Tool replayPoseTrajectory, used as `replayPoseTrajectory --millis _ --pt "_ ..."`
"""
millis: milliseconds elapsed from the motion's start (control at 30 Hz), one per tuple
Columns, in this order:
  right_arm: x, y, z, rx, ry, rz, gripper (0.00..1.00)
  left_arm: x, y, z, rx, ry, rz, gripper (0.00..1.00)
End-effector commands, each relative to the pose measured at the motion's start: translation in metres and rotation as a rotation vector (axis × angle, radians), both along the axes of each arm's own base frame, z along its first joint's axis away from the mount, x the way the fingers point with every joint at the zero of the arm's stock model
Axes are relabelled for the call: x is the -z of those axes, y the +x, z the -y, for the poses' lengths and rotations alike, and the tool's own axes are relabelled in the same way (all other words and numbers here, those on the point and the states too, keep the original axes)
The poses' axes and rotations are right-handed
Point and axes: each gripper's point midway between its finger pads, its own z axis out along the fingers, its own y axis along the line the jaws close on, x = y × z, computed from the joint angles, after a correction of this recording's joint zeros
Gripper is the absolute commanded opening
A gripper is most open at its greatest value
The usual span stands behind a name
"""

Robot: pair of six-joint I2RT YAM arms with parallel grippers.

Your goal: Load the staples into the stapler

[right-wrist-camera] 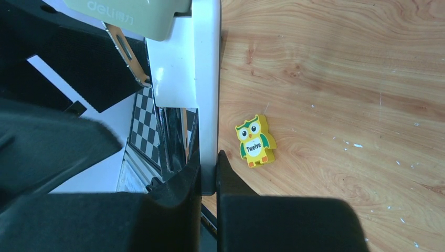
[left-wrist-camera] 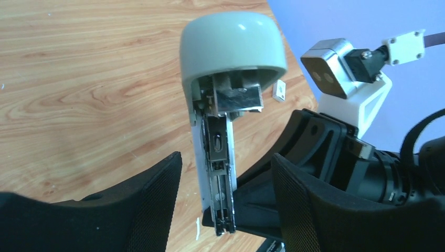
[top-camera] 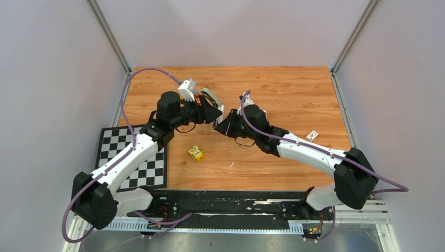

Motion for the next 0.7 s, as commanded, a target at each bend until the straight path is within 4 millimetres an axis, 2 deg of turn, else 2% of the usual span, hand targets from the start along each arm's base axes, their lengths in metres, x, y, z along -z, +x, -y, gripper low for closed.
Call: replayPoseTrajectory --millis 0,167,367,467,567,667 --pt "-0.024 0.011 -0.002 0.027 0.053 0.047 0.00 0.004 0.009 0.005 -0.015 0.028 0.031 0.63" --pt "-0.023 0.010 -0.003 0.016 0.051 0.047 0.00 0.010 0.014 0.009 -0.027 0.046 0.036 0.55" --pt "-0.019 0.009 -0.003 0.014 0.048 0.038 0.00 0.011 0.014 0.011 -0.021 0.040 0.030 0.34" --pt "-0.016 0.009 -0.004 0.009 0.042 0.034 0.00 0.012 0.015 0.011 -0.025 0.038 0.029 0.19" --pt "-0.009 0.008 -0.003 0.008 0.023 0.021 0.09 0.012 0.016 0.012 -0.023 0.038 0.032 0.05" --pt "-0.002 0.006 0.001 0.009 -0.007 0.010 0.26 0.017 0.021 0.012 -0.037 0.053 0.021 0.00"
